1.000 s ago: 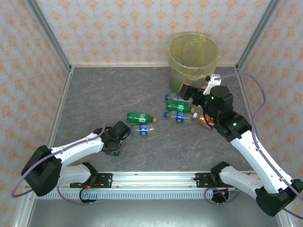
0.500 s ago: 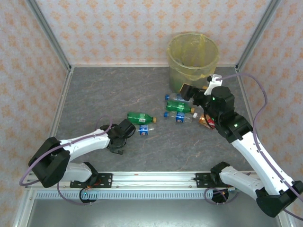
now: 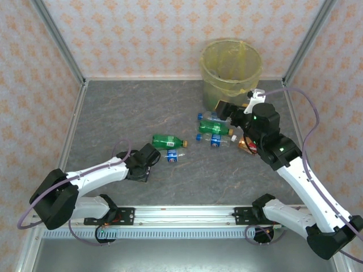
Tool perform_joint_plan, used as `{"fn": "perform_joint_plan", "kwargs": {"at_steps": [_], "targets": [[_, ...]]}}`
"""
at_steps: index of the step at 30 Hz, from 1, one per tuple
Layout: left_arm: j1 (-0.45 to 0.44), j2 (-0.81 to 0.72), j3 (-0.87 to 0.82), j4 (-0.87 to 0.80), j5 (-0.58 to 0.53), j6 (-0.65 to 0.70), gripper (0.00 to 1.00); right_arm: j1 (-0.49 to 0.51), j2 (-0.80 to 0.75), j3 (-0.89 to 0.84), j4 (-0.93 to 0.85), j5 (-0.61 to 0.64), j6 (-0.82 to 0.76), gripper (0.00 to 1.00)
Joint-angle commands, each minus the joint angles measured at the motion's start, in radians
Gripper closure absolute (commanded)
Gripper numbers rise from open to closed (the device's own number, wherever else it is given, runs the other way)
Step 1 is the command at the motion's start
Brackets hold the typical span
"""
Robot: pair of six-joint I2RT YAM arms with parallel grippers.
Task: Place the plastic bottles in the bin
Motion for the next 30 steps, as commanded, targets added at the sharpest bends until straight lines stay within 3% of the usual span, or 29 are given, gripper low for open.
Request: {"fn": "perform_joint_plan", "kwargs": {"at_steps": [1,10,20,27,30], "targets": [[0.000,-0.037,-0.015,-0.037,-0.068,0.032,0.50,0.006,0.006,0.025,0.020,-0.008,0.013,0.00],[0.024,-0.070,0.068,-0.056,-0.205,0.253,0.48,0.006,0.028,0.061,0.015,-0.021,0.038,0.00],[0.023,-0.061,0.298,-0.021,-0.411,0.749,0.47,0.006,0.074,0.118,0.008,-0.037,0.048,0.00],[0.023,-0.078,0.368,0.178,-0.393,1.140,0.46,0.006,0.136,0.221,-0.019,-0.002,0.043,0.00],[0.016,-0.070,0.392,0.226,-0.368,1.255,0.46,0.004,0.151,0.250,0.006,-0.063,0.036,0.00]]}}
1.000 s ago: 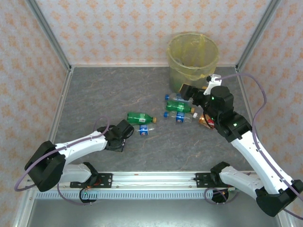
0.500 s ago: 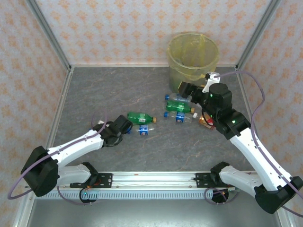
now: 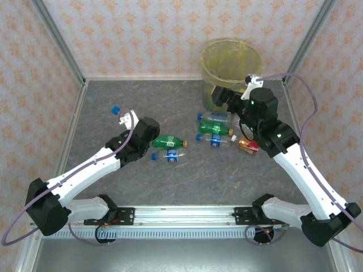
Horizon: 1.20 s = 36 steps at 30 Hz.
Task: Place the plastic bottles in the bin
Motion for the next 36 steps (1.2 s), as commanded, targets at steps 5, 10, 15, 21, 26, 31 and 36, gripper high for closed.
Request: {"fn": "perform_joint_plan", "kwargs": {"at_steps": [5,10,15,21,26,31,36], "targets": [[-0.037,0.002,0.062,0.166,0.032,0.413,0.46,0.004,0.032,0.093,0.032,-0.115,-0.018,0.05],[-0.065,0.023,0.085,0.219,0.074,0.580,0.46,0.004,0.104,0.213,-0.031,-0.181,-0.062,0.10],[-0.105,0.058,0.130,0.249,0.107,0.709,0.46,0.004,0.222,0.348,-0.092,-0.323,-0.081,0.17],[-0.154,0.103,0.191,0.236,0.148,0.807,0.46,0.008,0.345,0.476,-0.173,-0.385,-0.085,0.20],[-0.193,0.143,0.228,0.222,0.159,0.867,0.46,0.014,0.421,0.561,-0.228,-0.438,-0.105,0.23],[-0.221,0.172,0.262,0.205,0.185,0.892,0.46,0.027,0.450,0.595,-0.261,-0.485,-0.133,0.26],[-0.252,0.203,0.288,0.193,0.189,0.916,0.46,0.037,0.471,0.581,-0.307,-0.484,-0.163,0.28]]}}
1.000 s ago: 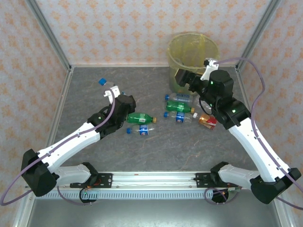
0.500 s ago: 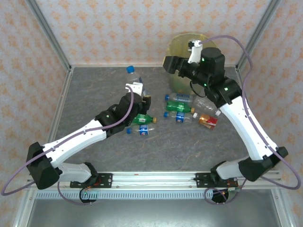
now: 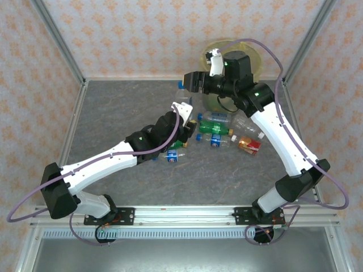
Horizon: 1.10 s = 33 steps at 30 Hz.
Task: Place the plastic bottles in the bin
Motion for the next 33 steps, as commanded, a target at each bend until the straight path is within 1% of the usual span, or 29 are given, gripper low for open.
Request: {"fn": "perform_joint_plan", "kwargs": {"at_steps": [1,4,6,9,12,16,18,21,22,23,25,28,30,33], "targets": [[-0.023,0.022,0.049,-0.019,0.006,0.049,0.46,0.012,0.015,0.019,-0.049,-0.023,-0.041,0.30],[-0.038,0.045,0.071,-0.037,0.005,0.057,0.46,0.016,0.006,-0.009,-0.042,-0.027,-0.047,0.36],[-0.049,0.058,0.082,-0.046,-0.006,0.062,0.46,0.015,-0.001,-0.024,-0.035,-0.022,-0.049,0.38],[-0.058,0.069,0.093,-0.050,-0.016,0.066,0.46,0.016,-0.009,-0.041,-0.035,0.006,-0.055,0.46],[-0.061,0.073,0.099,-0.052,-0.015,0.065,0.46,0.015,-0.023,-0.053,-0.040,0.007,-0.061,0.50],[-0.061,0.073,0.099,-0.044,-0.012,0.053,0.47,0.016,-0.047,-0.076,-0.050,0.040,-0.073,0.52],[-0.062,0.072,0.093,-0.039,-0.010,0.047,0.47,0.015,-0.060,-0.084,-0.056,0.056,-0.077,0.56],[-0.061,0.068,0.081,-0.038,-0.002,0.039,0.47,0.015,-0.078,-0.097,-0.059,0.055,-0.078,0.67],[-0.063,0.067,0.078,-0.036,-0.001,0.036,0.47,0.015,-0.084,-0.101,-0.055,0.055,-0.074,0.68],[-0.064,0.065,0.076,-0.037,0.000,0.037,0.47,0.016,-0.088,-0.108,-0.050,0.052,-0.071,0.71],[-0.066,0.065,0.075,-0.038,-0.001,0.036,0.47,0.015,-0.097,-0.119,-0.035,0.045,-0.063,0.82],[-0.070,0.062,0.077,-0.037,-0.008,0.039,0.47,0.016,-0.102,-0.123,-0.021,0.040,-0.046,0.90],[-0.071,0.060,0.078,-0.037,-0.011,0.040,0.45,0.016,-0.107,-0.123,-0.012,0.047,-0.035,0.90],[-0.071,0.049,0.077,-0.038,-0.030,0.030,0.35,0.016,-0.116,-0.126,0.003,0.080,-0.021,0.91]]}}
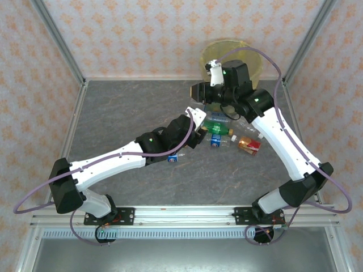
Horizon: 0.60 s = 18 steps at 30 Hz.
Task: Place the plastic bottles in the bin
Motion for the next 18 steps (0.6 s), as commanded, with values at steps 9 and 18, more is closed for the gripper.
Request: {"fn": "perform_joint_plan", "kwargs": {"at_steps": [9,18], "targets": [[0.002,-0.139,-0.048,0.026,-0.087,-0.111,0.01,-0.080,-0.095,-0.050,0.121,0.137,0.129,0.94],[0.012,-0.349,-0.204,0.098,-0.210,-0.251,0.01,-0.220,-0.091,-0.007,0.179,0.247,0.164,0.92]]}}
